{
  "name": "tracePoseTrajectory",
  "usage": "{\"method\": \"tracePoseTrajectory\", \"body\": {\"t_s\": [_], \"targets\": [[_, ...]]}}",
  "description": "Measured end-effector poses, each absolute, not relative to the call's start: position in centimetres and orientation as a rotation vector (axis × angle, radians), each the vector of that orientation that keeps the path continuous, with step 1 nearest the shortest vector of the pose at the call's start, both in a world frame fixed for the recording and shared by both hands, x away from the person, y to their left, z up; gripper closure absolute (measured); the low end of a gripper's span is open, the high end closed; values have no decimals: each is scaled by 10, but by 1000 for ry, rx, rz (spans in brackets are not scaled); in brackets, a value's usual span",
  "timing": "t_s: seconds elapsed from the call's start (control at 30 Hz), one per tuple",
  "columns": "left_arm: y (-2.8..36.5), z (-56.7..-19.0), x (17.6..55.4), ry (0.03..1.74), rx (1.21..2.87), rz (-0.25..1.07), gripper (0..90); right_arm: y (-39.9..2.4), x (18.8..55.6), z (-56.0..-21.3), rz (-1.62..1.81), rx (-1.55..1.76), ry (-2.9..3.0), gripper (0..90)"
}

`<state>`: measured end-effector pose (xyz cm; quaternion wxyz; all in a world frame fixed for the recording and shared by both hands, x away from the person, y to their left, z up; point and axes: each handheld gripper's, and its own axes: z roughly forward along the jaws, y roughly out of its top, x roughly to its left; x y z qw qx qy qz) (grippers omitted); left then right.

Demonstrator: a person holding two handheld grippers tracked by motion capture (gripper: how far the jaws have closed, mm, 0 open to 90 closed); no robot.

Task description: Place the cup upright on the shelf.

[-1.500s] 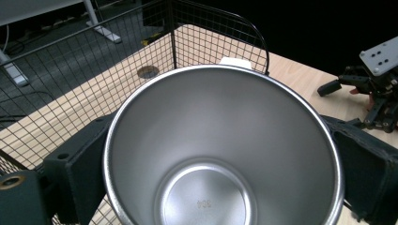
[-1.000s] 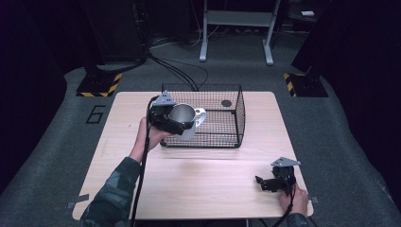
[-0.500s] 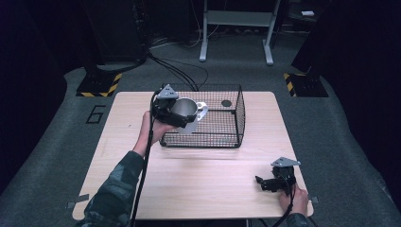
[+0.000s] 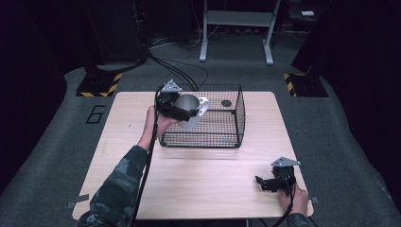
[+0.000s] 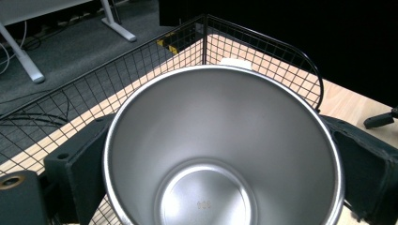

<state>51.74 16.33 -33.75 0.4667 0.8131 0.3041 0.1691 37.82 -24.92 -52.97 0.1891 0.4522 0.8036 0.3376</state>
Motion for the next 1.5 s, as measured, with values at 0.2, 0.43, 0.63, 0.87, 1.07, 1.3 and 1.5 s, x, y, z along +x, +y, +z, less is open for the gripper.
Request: {"method": "tracePoseTrajectory", "body": {"t_s": [0.2, 0.43, 0.63, 0.87, 1.07, 1.3, 1.5], "targets": [[160, -340, 525, 755, 2006, 430, 62, -249, 378, -530, 946, 1268, 2261, 0], [158, -345, 535, 784, 2009, 433, 62, -249, 378, -530, 950, 1275, 2258, 0], [153, -352, 545, 813, 2023, 438, 62, -249, 378, -530, 949, 1272, 2259, 0], [148, -360, 554, 839, 2023, 429, 62, -249, 378, -530, 950, 1271, 2259, 0], [146, -369, 563, 862, 2039, 428, 62, -249, 378, -530, 946, 1271, 2261, 0], [142, -377, 570, 879, 2057, 421, 62, -250, 378, -530, 945, 1265, 2262, 0], [139, -382, 575, 888, 2063, 417, 62, -250, 378, -530, 945, 1265, 2262, 0]]}}
